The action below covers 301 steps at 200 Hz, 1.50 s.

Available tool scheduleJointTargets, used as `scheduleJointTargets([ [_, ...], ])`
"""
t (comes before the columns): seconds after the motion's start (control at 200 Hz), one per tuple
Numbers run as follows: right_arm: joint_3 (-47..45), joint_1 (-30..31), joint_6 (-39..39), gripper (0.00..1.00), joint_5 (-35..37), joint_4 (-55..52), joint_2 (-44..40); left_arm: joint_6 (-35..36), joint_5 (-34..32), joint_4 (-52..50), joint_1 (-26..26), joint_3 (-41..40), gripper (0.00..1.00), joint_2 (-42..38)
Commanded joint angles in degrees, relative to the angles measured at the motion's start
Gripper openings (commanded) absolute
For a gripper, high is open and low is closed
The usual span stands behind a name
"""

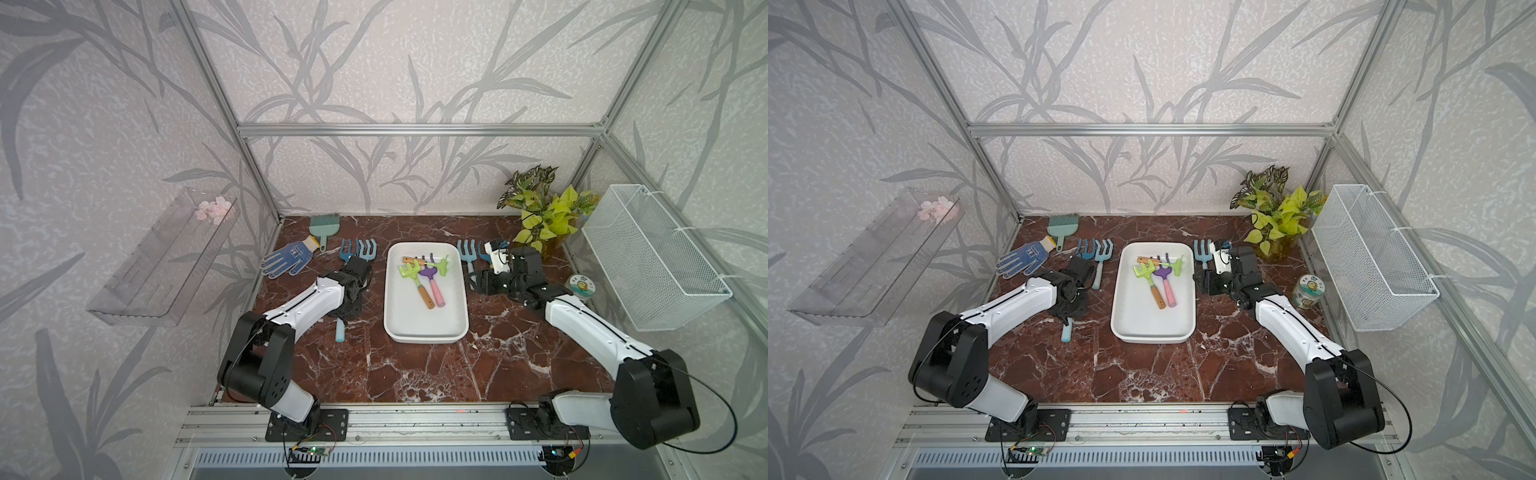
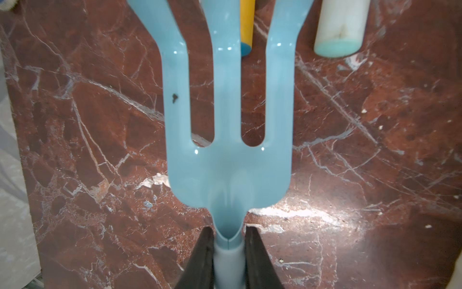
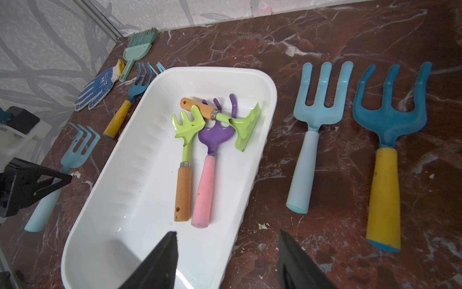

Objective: Take the hand rake out of the storage box
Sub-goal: Place the rake at the center of the board.

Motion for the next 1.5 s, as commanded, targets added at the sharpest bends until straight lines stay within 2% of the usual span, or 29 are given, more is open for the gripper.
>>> scheduleJointTargets([
  [0.0,0.2,-0.4,-0.3,0.64,-0.8,-0.1,-1.3,0.4,-0.1,0.8,0.6,-0.9,0.09,0.5],
  [0.19,0.2,-0.4,-0.2,0.64,-1.2,0.2,-1.1,0.7,0.0,1.2,0.9,-1.5,0.09,-0.5],
  [0.82,0.2,-0.4,-0.2,0.64,-1.7,0.4,-0.8,4.3,-2.8,-5.6,1.8,4.6,0.12,7.7],
  [1.165,0.3,-0.5,-0.1,0.64,-2.0,0.5,-0.5,4.5,-2.6,-6.4,2.4,5.4,0.22,11.7],
  [1.28,0.3,-0.6,-0.2,0.64,-2.0,0.5,-0.5,4.5,-3.2,-6.7,2.4,5.5,0.28,12.4],
  [1.5,0.3,-0.7,-0.1,0.65,-2.0,0.3,-0.5,3.8,-5.2,-8.0,2.1,5.8,0.45,12.0],
])
